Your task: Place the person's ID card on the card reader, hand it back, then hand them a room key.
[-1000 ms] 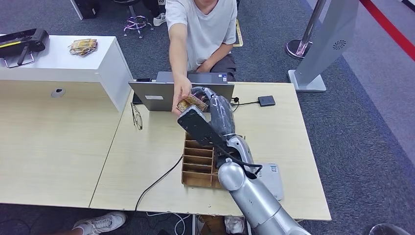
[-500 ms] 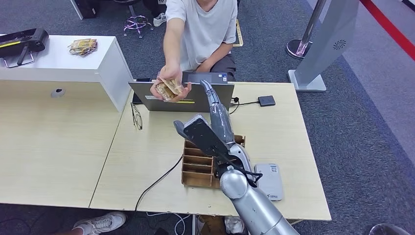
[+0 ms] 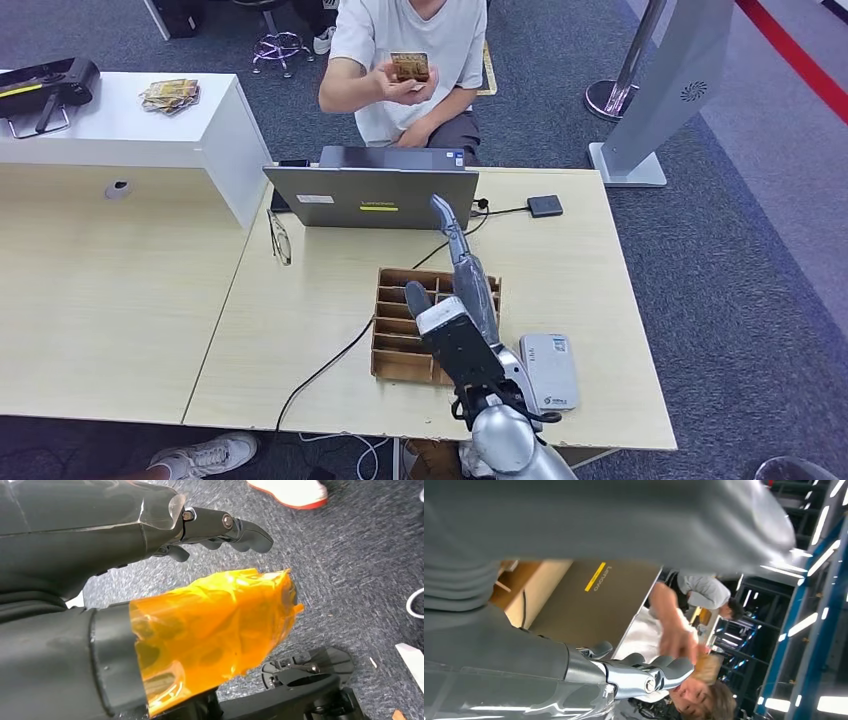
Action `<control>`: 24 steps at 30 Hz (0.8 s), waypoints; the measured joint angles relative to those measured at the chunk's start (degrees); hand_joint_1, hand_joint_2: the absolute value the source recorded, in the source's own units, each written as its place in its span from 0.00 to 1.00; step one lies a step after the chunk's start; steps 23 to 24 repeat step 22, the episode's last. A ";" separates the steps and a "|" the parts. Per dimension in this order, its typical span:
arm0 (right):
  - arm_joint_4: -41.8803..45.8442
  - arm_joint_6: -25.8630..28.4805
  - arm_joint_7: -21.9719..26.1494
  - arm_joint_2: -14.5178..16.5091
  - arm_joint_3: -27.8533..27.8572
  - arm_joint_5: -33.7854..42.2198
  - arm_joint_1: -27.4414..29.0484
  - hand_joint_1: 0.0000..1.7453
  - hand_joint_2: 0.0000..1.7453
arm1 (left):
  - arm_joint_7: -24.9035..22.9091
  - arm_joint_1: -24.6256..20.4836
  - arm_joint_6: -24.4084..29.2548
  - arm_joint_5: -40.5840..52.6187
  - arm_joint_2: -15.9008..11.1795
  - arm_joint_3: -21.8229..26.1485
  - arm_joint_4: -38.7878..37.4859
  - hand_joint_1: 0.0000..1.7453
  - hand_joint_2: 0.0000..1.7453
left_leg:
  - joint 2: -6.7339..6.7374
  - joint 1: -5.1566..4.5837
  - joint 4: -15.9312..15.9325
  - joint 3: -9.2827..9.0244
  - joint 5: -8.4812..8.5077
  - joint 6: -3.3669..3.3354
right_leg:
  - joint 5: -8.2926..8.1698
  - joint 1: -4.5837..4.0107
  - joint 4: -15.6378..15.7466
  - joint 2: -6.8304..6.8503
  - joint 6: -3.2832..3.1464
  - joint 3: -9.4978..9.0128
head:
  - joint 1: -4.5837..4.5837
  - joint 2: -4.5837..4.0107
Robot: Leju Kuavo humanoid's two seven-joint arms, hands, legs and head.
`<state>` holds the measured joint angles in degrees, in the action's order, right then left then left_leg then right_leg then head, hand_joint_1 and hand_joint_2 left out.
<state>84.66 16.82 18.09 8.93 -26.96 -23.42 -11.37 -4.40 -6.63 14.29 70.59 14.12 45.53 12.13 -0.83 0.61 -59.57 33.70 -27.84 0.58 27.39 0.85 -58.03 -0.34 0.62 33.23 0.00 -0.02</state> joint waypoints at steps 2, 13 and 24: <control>1.36 0.44 1.33 -0.34 -0.60 0.53 2.24 0.00 0.00 | 0.17 0.18 0.25 -0.52 0.00 0.39 0.00 0.00 0.00 | 0.00 0.00 0.01 0.00 0.00 0.00 | 0.01 0.00 0.00 0.00 0.00 0.00 | 0.00 0.00; 5.41 2.02 4.93 -2.32 -1.98 3.79 10.06 0.00 0.00 | 1.02 0.95 1.44 -2.75 -0.06 2.81 0.00 0.00 0.00 | 0.01 0.00 0.01 0.03 -0.01 -0.01 | 0.01 0.00 0.01 0.00 0.00 0.02 | 0.01 0.00; 5.45 1.39 6.04 -3.92 -2.42 5.42 12.27 0.00 0.00 | 1.07 1.27 1.99 -3.16 -0.11 3.55 0.00 0.00 0.00 | 0.02 0.00 0.01 0.03 -0.01 0.00 | 0.01 0.00 0.01 -0.01 0.00 0.03 | 0.02 0.00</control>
